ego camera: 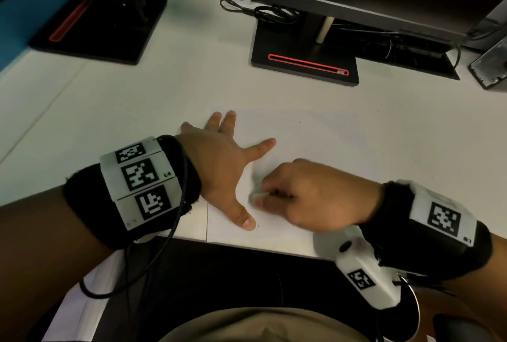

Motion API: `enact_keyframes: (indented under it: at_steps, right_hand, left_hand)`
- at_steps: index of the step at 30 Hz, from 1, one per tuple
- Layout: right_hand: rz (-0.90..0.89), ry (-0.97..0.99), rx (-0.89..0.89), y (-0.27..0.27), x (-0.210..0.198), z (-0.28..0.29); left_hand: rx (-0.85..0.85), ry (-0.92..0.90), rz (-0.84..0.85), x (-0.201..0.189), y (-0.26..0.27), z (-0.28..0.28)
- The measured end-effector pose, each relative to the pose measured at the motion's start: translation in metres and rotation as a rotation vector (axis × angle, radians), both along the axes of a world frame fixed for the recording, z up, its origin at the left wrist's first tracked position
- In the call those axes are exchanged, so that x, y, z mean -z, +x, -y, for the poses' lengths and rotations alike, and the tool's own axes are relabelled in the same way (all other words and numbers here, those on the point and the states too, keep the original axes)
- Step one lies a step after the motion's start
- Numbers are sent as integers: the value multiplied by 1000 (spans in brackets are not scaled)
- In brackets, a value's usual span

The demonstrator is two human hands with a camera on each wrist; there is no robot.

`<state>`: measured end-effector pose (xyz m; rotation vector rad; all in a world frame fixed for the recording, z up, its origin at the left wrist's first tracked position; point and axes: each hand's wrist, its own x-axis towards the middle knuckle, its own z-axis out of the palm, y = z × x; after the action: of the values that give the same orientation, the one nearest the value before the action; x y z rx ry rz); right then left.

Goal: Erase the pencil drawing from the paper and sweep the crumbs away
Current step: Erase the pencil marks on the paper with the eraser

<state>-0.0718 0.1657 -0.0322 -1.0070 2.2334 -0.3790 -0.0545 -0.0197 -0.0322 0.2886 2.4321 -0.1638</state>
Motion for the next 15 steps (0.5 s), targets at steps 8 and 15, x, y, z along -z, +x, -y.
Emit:
enact_keyframes:
  at_steps: [8, 15]
  right_hand:
    - [-17, -29, 19, -5, 2, 8]
    - [-39, -30, 39, -13, 0, 9]
  left_hand:
    - [2, 2, 2, 0, -1, 0]
    - [0, 14, -11, 2, 1, 2]
